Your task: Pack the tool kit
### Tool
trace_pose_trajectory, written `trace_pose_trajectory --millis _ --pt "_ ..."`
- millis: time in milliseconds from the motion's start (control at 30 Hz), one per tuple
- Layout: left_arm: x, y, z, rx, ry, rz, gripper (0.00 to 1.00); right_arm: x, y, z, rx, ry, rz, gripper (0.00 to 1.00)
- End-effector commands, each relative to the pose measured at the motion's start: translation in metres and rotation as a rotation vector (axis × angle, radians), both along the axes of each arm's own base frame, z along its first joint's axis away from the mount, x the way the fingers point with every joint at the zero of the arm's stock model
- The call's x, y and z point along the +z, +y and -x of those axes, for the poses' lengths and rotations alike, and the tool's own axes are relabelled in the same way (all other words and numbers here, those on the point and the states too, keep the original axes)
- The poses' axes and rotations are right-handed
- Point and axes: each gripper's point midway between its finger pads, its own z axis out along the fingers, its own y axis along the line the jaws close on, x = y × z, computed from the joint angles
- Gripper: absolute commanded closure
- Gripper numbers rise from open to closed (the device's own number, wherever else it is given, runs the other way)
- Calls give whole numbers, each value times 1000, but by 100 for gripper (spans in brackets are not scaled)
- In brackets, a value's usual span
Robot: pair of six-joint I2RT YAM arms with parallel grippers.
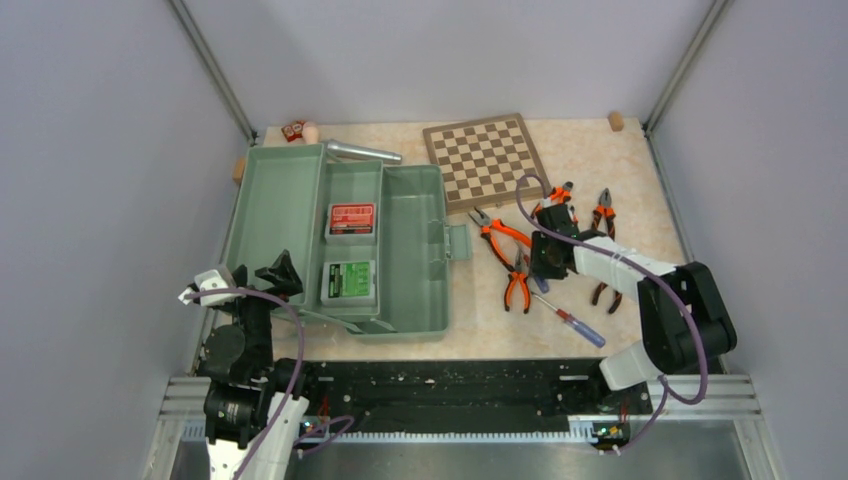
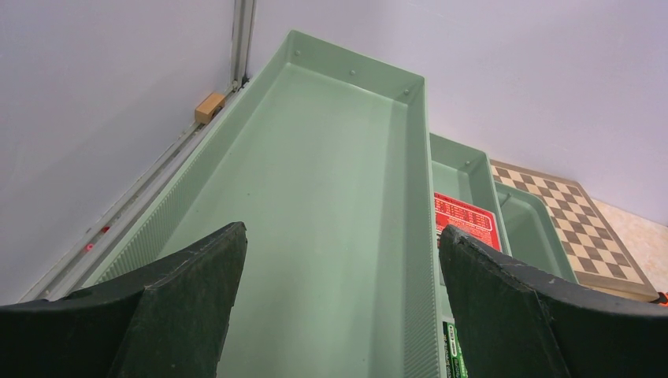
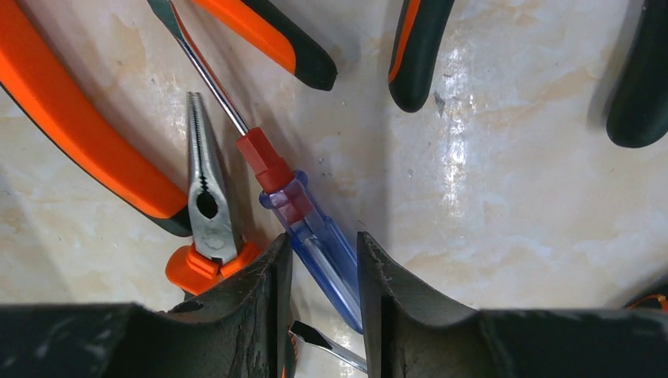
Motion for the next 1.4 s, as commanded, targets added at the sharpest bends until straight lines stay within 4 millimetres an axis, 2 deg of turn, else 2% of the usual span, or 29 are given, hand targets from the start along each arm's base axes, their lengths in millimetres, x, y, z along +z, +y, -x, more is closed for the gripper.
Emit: trace_pose_trajectory --millis 0,200,333,400,500,633,767,833,933,1033,1200,1367 --pt "21 2 11 3 -107 7 4 -9 -6 -10 -20 -13 5 68" --pt "28 -1 13 -15 -114 10 4 0 -18 -22 -53 -53 3 81" --pt "40 -5 14 -38 -116 5 4 22 -24 -29 -47 -116 28 89" --pt "45 -11 8 -72 -97 9 4 37 -23 -34 -40 -163 16 95" --pt "60 -27 3 -152 -97 26 4 63 -18 -40 -20 -237 -16 100" --pt "79 -51 -10 -277 -77 28 4 90 -19 -43 -15 -323 -27 100" --pt "91 -84 -24 -441 -57 65 5 103 -12 -40 -4 -357 -77 100" --pt "90 -101 -34 -523 -19 112 5 107 -5 -39 9 -369 -121 100" --pt "88 -125 -42 -652 24 181 6 101 -2 -34 6 -362 -149 100" --pt "84 -138 -46 -714 55 226 6 76 -6 -23 -24 -298 -132 100" --pt "87 -134 -44 -696 32 239 7 38 -8 -12 -49 -218 -129 100" --pt "85 -131 -43 -680 30 233 7 11 -10 -9 -61 -147 -103 99"
